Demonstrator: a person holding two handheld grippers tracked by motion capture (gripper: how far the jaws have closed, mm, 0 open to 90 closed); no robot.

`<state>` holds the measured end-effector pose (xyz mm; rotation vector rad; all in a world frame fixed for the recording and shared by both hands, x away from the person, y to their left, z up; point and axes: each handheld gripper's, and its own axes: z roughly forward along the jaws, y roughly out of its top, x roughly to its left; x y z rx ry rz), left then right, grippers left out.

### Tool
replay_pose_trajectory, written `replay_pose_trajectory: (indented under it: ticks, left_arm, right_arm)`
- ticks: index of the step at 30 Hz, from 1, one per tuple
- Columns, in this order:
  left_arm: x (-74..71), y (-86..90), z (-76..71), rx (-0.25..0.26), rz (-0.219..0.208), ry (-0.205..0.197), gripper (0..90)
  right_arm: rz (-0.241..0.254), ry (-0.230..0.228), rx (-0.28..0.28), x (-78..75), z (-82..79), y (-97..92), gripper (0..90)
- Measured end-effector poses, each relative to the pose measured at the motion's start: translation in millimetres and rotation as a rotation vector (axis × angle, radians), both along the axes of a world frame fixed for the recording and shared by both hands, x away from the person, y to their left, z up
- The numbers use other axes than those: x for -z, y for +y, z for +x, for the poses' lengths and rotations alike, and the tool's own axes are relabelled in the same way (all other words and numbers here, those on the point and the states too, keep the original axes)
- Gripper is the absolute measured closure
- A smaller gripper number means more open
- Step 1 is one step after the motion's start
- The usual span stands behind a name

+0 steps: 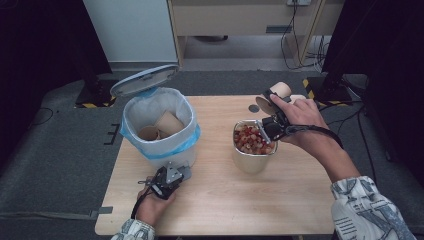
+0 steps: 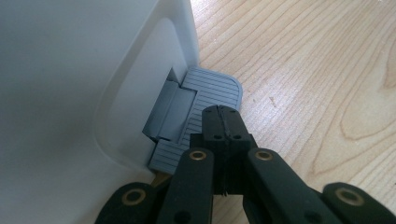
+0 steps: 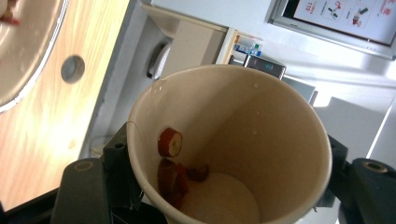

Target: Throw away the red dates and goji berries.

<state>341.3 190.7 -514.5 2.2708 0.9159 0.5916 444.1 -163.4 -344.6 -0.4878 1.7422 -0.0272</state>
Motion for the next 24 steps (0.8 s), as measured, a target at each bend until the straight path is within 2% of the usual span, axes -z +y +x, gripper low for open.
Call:
replay_pose_trajectory:
  ticks: [8, 11, 24]
  left_arm:
    - [0.0, 0.0, 0.0, 0.0, 0.0, 0.0, 90.0]
    - [0.0, -0.1, -0.1, 0.0, 0.0, 0.0, 90.0]
    - [0.0, -0.1, -0.1, 0.001, 0.0, -0.001, 90.0]
  right_arm:
    - [0.058, 0.02, 0.008, -1.6, 2.5, -0.6, 30.8]
    - [0.095, 0.037, 0.007, -1.8, 3.9, -1.4, 30.8]
    - [0.143, 0.065, 0.01, -0.7, 6.0, -0.6, 30.8]
